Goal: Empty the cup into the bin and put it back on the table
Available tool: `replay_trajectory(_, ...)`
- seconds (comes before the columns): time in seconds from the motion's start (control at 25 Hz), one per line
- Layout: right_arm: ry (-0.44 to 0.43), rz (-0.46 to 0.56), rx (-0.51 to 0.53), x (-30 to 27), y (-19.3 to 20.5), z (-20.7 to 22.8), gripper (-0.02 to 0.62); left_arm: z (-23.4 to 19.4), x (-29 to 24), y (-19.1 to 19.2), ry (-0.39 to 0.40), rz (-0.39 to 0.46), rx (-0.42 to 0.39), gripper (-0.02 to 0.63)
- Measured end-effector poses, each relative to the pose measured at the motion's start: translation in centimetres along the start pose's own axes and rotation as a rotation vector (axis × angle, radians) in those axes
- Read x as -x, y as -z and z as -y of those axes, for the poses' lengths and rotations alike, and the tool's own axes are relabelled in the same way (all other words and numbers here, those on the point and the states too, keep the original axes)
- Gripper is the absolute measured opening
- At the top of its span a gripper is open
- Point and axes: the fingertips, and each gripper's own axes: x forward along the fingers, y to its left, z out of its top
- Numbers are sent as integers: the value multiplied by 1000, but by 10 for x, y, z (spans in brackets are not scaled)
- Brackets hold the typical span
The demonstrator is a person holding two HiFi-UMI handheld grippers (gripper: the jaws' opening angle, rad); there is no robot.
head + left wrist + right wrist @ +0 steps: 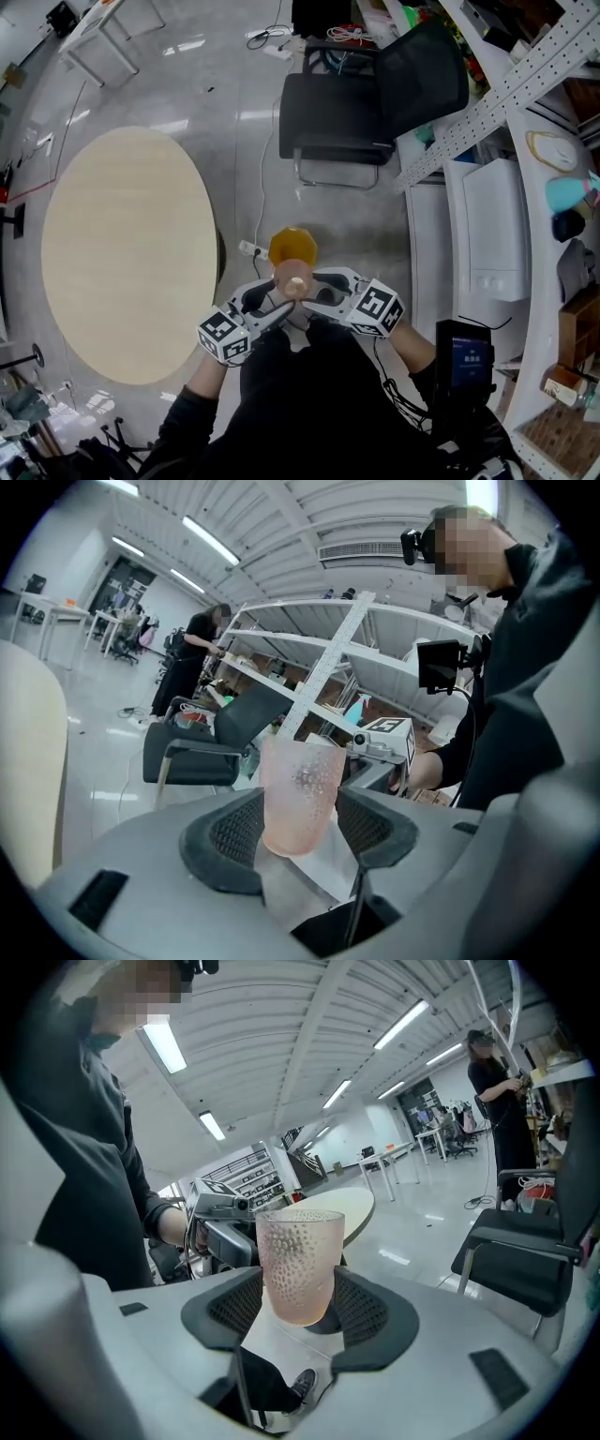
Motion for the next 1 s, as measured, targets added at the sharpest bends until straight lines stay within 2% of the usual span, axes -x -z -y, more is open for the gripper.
replay_trajectory(0.24,-26,15,-67,-6,22,31,236,-24,-24,16,-21,11,64,253)
replay_trajectory(0.68,-5,-49,-180,-66,109,63,236,-87,-37,106,14,-70,172,253)
replay_trajectory(1.0,6,-64,-280,-98,169,86,236,-125,-53,168,-2,-106,284,253)
